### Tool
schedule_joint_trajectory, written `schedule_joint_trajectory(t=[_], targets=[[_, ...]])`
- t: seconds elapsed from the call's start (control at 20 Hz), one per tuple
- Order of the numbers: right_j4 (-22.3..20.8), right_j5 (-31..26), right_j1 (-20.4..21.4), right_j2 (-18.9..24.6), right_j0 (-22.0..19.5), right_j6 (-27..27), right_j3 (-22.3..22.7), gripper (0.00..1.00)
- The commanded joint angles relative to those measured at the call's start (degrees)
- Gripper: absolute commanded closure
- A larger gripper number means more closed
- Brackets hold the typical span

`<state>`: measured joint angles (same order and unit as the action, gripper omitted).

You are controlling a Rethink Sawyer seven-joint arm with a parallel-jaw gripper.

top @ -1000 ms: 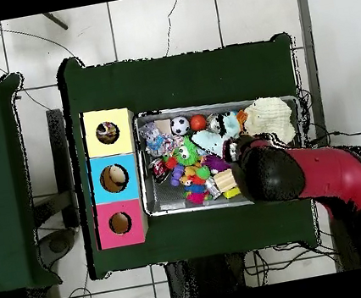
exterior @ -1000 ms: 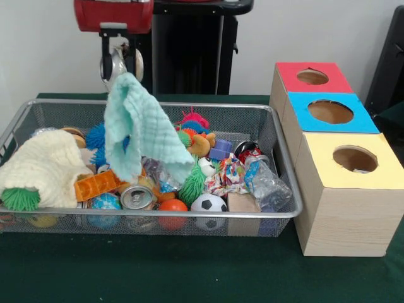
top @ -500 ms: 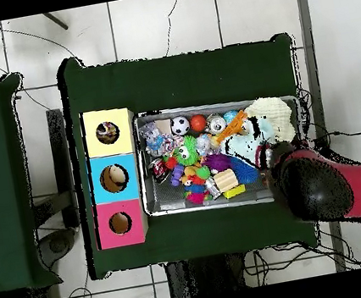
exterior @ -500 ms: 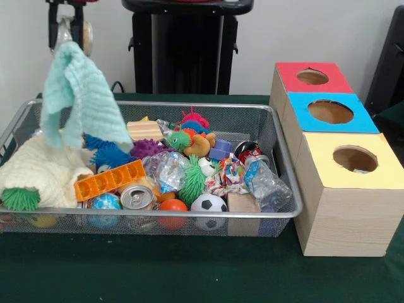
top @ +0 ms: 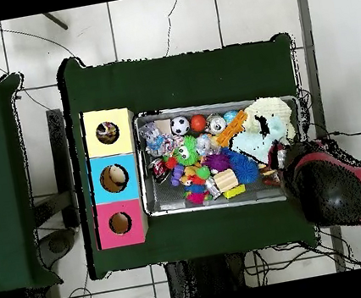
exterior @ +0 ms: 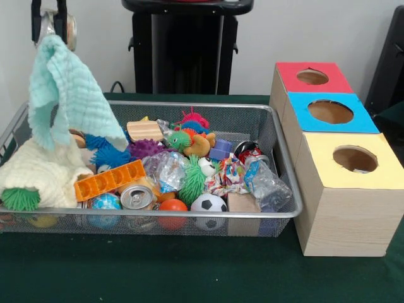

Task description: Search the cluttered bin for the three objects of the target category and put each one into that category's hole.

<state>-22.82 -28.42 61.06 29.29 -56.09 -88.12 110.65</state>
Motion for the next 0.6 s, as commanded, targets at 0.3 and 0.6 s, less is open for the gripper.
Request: schedule_joint_trajectory(t=[0.3,0.6], targets=[[-6.8,-3.8,-0.7,6.3,-2.7,12.4,6.4,1.00],[-9.4,-2.2,-2.2,7.4,-4.2,11.3,6.8,1.00]])
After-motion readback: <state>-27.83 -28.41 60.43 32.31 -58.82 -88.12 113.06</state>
